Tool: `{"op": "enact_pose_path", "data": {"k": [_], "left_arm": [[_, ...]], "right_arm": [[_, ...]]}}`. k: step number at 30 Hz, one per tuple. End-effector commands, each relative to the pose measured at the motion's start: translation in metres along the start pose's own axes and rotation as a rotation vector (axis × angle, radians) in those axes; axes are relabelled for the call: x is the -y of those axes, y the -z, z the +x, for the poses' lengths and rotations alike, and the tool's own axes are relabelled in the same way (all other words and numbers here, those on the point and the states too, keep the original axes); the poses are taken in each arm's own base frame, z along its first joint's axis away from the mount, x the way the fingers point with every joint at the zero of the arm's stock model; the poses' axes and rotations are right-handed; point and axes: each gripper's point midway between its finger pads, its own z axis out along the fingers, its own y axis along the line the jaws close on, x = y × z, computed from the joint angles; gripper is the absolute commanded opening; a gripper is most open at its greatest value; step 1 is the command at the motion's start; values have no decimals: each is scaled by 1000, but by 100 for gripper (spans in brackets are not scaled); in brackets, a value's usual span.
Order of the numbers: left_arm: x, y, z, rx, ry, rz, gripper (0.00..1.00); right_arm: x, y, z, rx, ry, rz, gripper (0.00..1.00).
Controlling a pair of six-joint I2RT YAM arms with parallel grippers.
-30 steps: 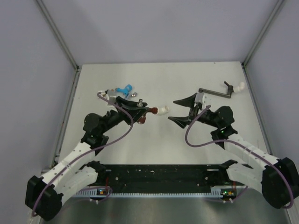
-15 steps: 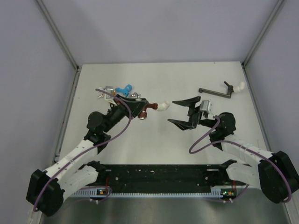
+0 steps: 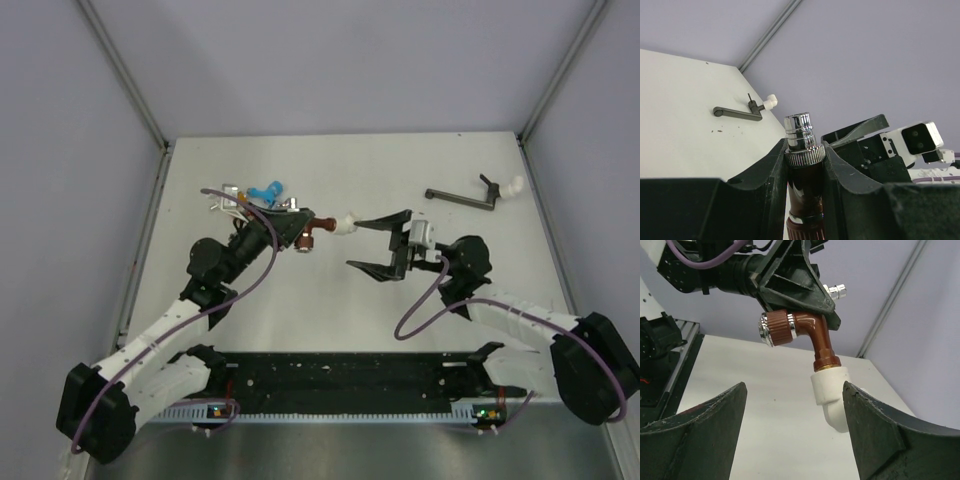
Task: Install the water faucets
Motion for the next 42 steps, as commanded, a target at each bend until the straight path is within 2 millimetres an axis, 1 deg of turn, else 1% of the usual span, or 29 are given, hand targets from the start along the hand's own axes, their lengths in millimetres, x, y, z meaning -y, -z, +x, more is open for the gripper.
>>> {"op": "enact_pose_path", "data": {"k": [1,4,7,11,12,15,17,20,23,25,29,32,38,42], "left_arm": [[37,1,-22,61,1,125,0],[43,5,-22,61,6,149,0],[48,7,-22,62,10,174,0],[61,7,-22,56,23,246,0],[64,7,-22,52,27,263,0],[74,7,-20,27,33,324,0],[81,8,-20,23,33,358,0],[85,10,-21,25,4,380,0],[83,12,-21,37,-52,371,0],[79,12,-21,47,-99,350,0],[63,10,-21,62,-161,279,0],[52,10,-21,80,-165,234,0],[32,6,-24,114,-150,145,0],[22,5,-20,103,-174,109,0]], "right_arm": [[13,-11,1,5,55,19,77],[15,-12,8,-3,41,19,77],[14,-12,22,-22,14,14,77],[12,-14,27,-15,-9,2,77],[11,-15,29,-13,-37,-6,77],[11,-18,29,3,-47,-17,77],[8,-19,34,-4,-66,-33,77],[6,-20,32,8,-80,-52,76],[-1,-20,18,50,-100,-79,70],[-6,-18,9,80,-123,-94,68],[-14,-14,-10,135,-126,-107,68],[-20,-13,-20,153,-128,-139,67],[-33,-11,-33,191,-153,-190,66],[-40,-10,-44,222,-159,-209,66]]}}
